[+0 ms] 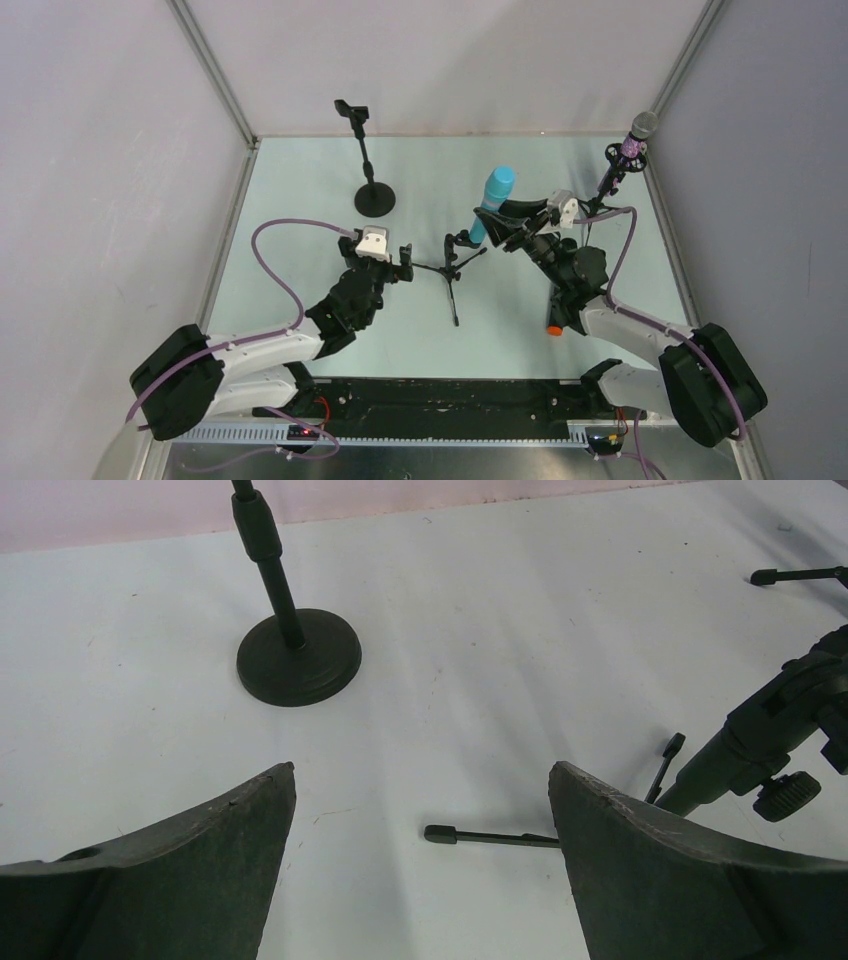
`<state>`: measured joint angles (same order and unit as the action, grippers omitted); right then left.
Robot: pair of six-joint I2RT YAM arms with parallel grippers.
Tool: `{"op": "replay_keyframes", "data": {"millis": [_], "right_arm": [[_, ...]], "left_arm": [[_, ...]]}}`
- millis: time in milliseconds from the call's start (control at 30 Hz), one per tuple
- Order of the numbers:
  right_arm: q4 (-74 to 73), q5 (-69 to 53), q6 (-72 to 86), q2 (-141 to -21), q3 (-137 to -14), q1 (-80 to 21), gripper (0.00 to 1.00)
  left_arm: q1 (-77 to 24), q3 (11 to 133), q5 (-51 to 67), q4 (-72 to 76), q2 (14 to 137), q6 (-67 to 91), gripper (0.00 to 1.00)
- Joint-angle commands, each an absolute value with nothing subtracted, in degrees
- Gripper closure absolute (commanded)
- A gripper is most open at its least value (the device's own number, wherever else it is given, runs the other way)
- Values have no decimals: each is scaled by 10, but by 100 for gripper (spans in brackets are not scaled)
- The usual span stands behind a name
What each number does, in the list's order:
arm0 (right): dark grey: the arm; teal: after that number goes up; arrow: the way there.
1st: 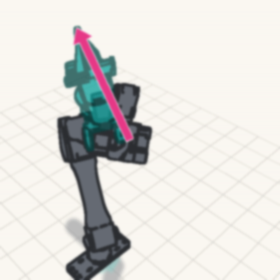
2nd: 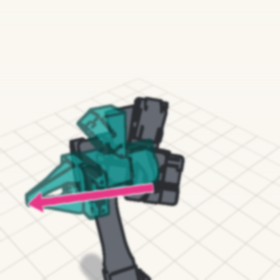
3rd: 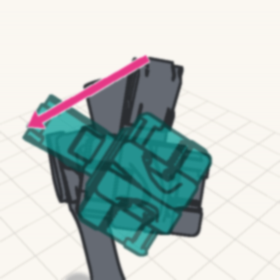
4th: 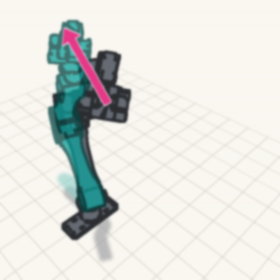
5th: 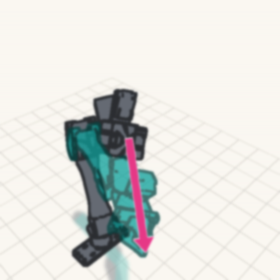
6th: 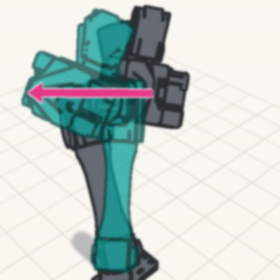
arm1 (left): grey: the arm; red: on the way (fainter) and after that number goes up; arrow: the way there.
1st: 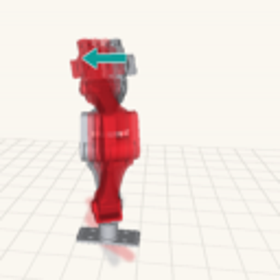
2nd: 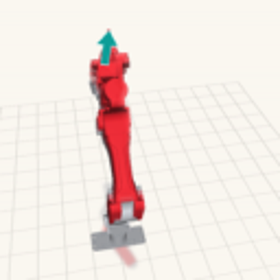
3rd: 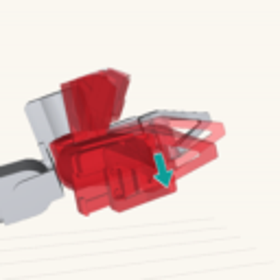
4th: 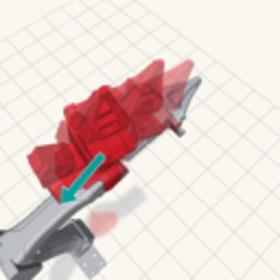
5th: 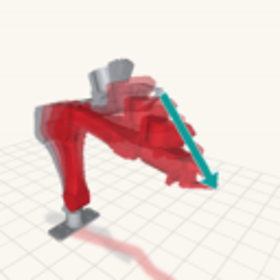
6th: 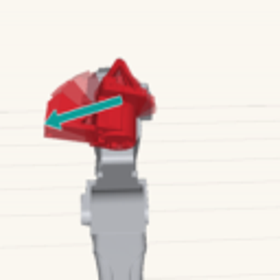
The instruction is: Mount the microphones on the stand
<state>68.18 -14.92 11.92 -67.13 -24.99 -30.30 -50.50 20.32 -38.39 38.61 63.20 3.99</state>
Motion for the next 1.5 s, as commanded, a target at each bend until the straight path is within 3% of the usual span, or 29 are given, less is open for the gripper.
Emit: {"op": "replay_keyframes", "data": {"millis": [0, 1467], "right_arm": [[656, -162, 119, -699, -222, -315, 100], [744, -119, 100, -813, -172, -352, 100]], "left_arm": [[-504, 213, -396, 397, 619, 30, 0], [-503, 213, -397, 398, 629, 32, 0]]}}
